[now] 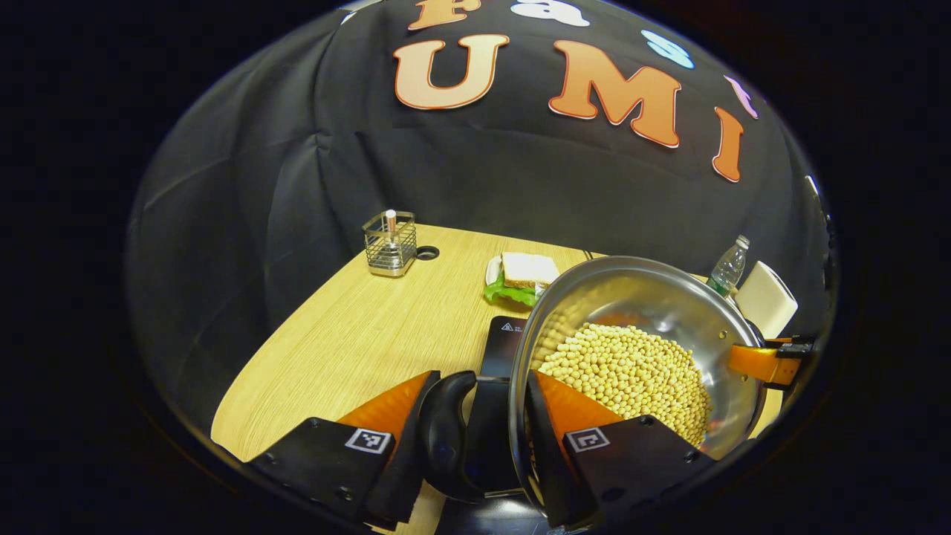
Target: First push the handle of the pot to place it horizontally, then grasp the pot with both hands and set it on the induction cooktop.
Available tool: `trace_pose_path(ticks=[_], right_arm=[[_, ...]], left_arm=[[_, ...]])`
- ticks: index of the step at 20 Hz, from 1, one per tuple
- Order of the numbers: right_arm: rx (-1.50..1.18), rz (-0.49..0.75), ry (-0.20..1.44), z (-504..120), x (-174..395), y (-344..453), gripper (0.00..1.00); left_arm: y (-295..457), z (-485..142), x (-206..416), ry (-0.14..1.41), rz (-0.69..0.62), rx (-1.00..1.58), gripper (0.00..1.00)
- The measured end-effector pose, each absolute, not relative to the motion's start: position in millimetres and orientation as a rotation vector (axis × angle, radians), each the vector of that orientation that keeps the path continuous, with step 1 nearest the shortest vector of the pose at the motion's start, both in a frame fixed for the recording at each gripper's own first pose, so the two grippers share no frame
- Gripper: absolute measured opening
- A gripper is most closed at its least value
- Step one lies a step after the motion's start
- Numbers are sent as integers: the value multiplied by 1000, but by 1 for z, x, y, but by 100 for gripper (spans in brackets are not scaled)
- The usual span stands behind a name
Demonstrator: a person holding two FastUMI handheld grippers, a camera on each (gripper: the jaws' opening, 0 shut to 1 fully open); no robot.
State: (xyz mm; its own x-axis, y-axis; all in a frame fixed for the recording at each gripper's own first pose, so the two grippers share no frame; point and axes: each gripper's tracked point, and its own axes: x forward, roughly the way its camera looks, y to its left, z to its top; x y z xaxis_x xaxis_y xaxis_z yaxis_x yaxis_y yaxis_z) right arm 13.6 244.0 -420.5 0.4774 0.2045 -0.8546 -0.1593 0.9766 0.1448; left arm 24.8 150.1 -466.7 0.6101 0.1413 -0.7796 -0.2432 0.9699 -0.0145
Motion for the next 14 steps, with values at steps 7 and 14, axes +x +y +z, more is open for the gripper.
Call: trace_pose_path(ticks=[7,14], right_arm=[[30,225,1070,-423,11,247,58],[43,220,1106,-423,8,251,57]], left_arm=[[148,-472,23,920,222,-148,69],[146,-476,25,969,190,-140,69]])
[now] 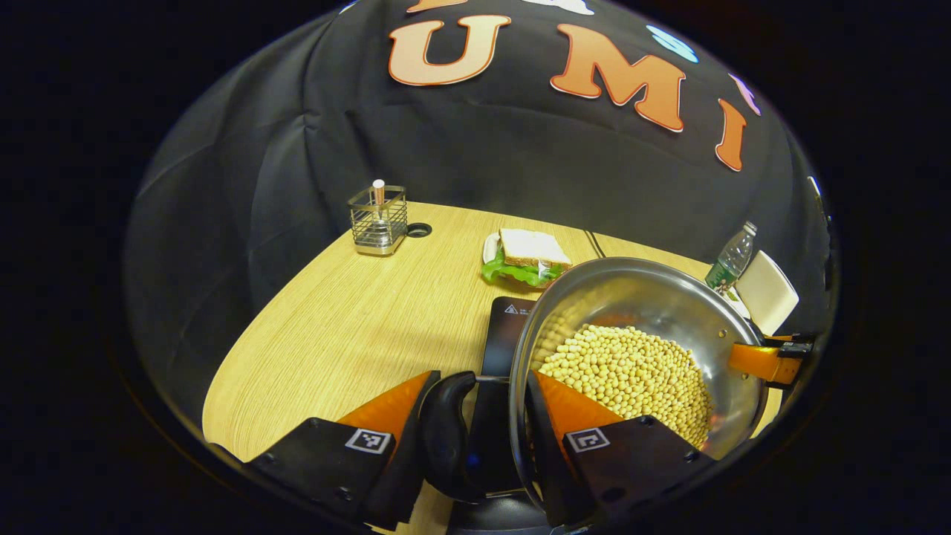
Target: First push the handle of the pot to place it horizontally, then grasp the pot with both hands and set it on the induction cooktop.
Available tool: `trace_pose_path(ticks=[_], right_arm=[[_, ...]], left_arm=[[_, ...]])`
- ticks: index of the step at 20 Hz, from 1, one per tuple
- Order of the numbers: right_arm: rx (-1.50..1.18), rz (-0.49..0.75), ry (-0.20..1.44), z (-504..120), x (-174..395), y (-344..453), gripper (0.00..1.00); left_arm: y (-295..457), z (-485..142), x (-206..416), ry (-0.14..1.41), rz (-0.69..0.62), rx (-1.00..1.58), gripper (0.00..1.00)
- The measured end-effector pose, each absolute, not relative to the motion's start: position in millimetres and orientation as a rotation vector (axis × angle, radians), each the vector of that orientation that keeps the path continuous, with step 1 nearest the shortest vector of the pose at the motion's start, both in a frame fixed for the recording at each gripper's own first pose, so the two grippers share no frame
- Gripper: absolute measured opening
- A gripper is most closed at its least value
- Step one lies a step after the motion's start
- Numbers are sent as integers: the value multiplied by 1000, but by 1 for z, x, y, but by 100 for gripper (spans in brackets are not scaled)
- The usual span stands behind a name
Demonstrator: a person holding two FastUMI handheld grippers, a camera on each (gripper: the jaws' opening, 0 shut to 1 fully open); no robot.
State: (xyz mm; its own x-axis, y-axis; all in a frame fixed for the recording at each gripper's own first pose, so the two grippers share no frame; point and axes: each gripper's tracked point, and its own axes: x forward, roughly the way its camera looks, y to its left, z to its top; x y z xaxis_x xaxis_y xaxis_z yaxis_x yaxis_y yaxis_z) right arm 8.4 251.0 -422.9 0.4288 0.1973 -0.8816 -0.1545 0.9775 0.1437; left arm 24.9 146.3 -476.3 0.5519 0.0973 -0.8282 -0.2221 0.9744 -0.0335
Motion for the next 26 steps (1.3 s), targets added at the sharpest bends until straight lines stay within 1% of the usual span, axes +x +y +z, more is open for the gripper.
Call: trace_pose_path(ticks=[1,2,3,5,6,7,8,11,12,13,16,17,18,20,21,23,25,26], right_arm=[[53,221,1102,-422,8,252,58],[68,220,1095,-421,10,252,61],[90,226,1078,-416,12,255,63],[114,226,1004,-404,24,254,69],[121,230,960,-394,30,252,71],[128,234,917,-382,35,250,72],[130,238,871,-371,39,249,74],[118,237,733,-331,47,235,78],[123,240,690,-316,47,232,79],[126,244,646,-299,45,226,80],[106,269,518,-251,34,196,84],[83,264,486,-238,30,179,85],[57,254,454,-224,26,162,87],[28,223,381,-195,18,128,88],[22,204,352,-183,14,115,88],[18,186,295,-154,6,92,89],[-10,199,260,-131,-4,76,89],[-26,206,244,-121,-10,67,89]], left_arm=[[149,-473,25,966,185,-124,70],[150,-474,24,975,184,-117,74],[149,-472,22,975,191,-114,74],[155,-468,26,949,217,-71,77],[158,-458,30,918,224,-46,80],[162,-448,34,886,235,-14,77],[166,-439,37,855,246,23,83],[169,-401,44,752,277,43,83],[165,-386,46,717,283,21,79],[162,-372,48,682,286,5,83],[155,-335,47,568,261,10,84],[153,-322,46,531,257,28,88],[153,-311,44,498,260,41,88],[148,-285,42,461,254,45,95],[144,-271,37,457,247,50,91],[135,-238,34,415,249,41,91],[128,-209,30,365,264,20,91],[128,-194,26,339,278,12,94]])
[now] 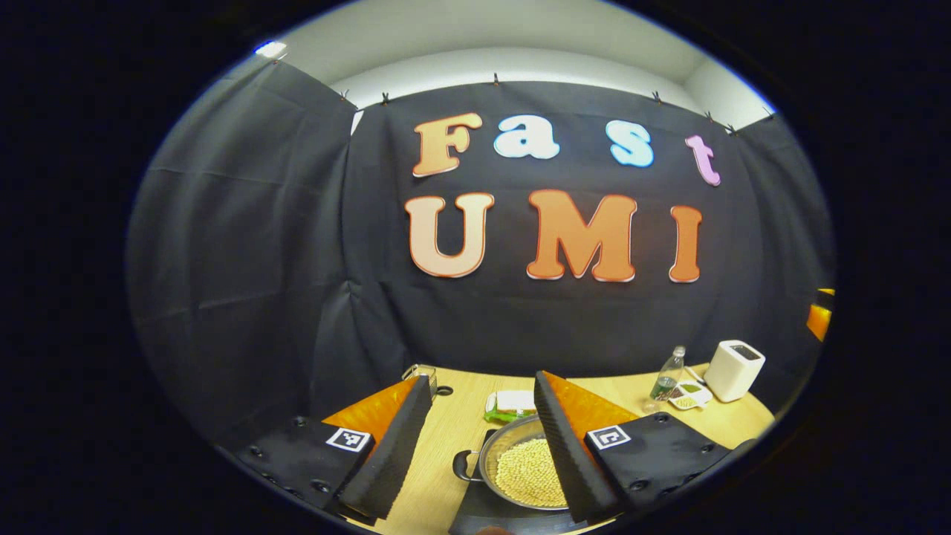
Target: First push the handle of the pot to place it horizontally, then grasp the pot with both hands and set it on the induction cooktop.
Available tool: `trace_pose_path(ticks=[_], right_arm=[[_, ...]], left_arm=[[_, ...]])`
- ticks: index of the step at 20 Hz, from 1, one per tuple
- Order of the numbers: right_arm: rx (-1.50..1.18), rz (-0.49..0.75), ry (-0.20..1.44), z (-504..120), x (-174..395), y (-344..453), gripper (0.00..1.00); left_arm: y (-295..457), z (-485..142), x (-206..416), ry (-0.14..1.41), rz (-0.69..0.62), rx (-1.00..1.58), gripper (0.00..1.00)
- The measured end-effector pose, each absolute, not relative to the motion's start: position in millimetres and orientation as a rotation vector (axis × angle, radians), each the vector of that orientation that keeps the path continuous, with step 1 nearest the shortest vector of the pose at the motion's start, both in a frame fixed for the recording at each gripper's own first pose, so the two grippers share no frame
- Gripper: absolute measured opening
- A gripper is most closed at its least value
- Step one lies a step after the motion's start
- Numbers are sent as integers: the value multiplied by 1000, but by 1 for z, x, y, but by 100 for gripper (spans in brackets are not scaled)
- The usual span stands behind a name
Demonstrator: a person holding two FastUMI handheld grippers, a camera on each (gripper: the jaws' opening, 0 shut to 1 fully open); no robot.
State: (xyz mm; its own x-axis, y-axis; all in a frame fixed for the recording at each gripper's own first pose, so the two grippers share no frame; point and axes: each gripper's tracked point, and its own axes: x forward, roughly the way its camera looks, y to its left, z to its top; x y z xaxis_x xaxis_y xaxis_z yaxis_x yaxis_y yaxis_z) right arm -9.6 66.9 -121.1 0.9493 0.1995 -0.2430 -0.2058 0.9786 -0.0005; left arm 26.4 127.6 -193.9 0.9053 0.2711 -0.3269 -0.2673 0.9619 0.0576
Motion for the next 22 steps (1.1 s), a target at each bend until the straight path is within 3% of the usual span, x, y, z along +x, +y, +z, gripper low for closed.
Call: trace_pose_path(ticks=[1,4,7,12,15,17,18,22], right_arm=[[-38,196,222,-109,-13,57,90],[-73,170,138,-74,-21,37,96],[-76,163,76,-44,-26,35,94],[-74,143,-1,3,-29,22,93],[-58,130,-38,26,-31,17,97],[-54,132,-41,35,-33,17,94],[-53,133,-41,40,-32,17,96],[-68,125,-56,53,-31,15,94]], left_arm=[[125,-177,23,309,280,5,88],[114,-123,12,213,269,-28,94],[101,-74,7,136,234,-28,99],[74,2,-8,-18,193,52,98],[47,15,-16,-36,138,62,99],[38,17,-17,-27,118,59,98],[36,20,-17,-32,118,62,93],[31,31,-26,-60,119,64,98]])
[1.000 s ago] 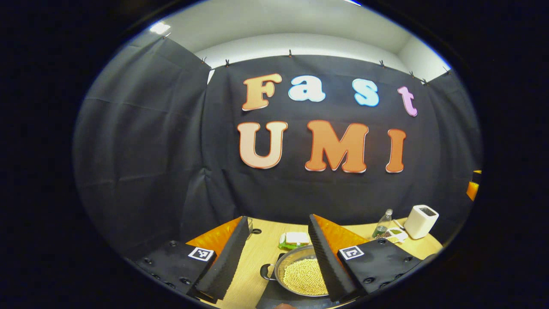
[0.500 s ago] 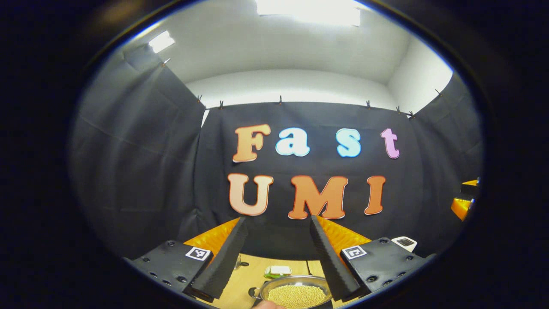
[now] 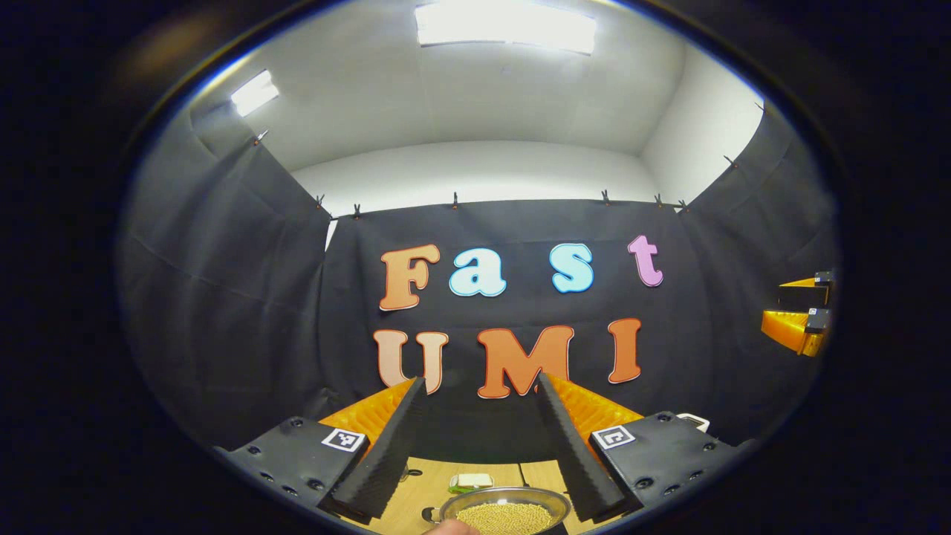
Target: First push the handle of the pot to place it horizontally, then grasp the pot with both hands and set it on the induction cooktop.
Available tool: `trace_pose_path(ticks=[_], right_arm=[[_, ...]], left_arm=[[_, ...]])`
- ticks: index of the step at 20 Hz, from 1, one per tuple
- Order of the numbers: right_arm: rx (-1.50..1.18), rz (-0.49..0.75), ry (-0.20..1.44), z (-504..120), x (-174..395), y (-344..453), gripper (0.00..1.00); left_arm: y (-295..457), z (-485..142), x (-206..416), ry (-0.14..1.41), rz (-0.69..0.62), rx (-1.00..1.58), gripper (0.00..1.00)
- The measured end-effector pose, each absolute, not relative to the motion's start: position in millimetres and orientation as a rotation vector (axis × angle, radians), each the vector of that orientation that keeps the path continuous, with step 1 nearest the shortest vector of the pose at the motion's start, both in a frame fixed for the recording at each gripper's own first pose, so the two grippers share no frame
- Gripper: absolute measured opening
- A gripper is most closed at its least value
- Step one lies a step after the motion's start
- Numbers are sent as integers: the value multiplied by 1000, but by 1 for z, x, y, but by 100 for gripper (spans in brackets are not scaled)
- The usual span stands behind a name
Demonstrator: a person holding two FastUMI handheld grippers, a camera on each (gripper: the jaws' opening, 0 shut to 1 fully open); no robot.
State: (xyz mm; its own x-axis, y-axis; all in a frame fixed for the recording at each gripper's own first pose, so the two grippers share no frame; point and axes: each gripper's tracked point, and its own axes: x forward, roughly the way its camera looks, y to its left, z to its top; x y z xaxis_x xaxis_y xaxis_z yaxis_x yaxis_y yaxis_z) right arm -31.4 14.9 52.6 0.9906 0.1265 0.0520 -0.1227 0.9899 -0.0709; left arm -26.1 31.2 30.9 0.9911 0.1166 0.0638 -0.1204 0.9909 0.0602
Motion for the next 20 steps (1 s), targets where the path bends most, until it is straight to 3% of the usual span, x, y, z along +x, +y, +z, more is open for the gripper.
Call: trace_pose_path(ticks=[6,20], right_arm=[[-19,172,17,39,-33,24,95],[9,161,-18,45,-28,16,96]], left_arm=[[25,25,-30,-35,107,73,97],[22,6,-14,16,89,49,99]])
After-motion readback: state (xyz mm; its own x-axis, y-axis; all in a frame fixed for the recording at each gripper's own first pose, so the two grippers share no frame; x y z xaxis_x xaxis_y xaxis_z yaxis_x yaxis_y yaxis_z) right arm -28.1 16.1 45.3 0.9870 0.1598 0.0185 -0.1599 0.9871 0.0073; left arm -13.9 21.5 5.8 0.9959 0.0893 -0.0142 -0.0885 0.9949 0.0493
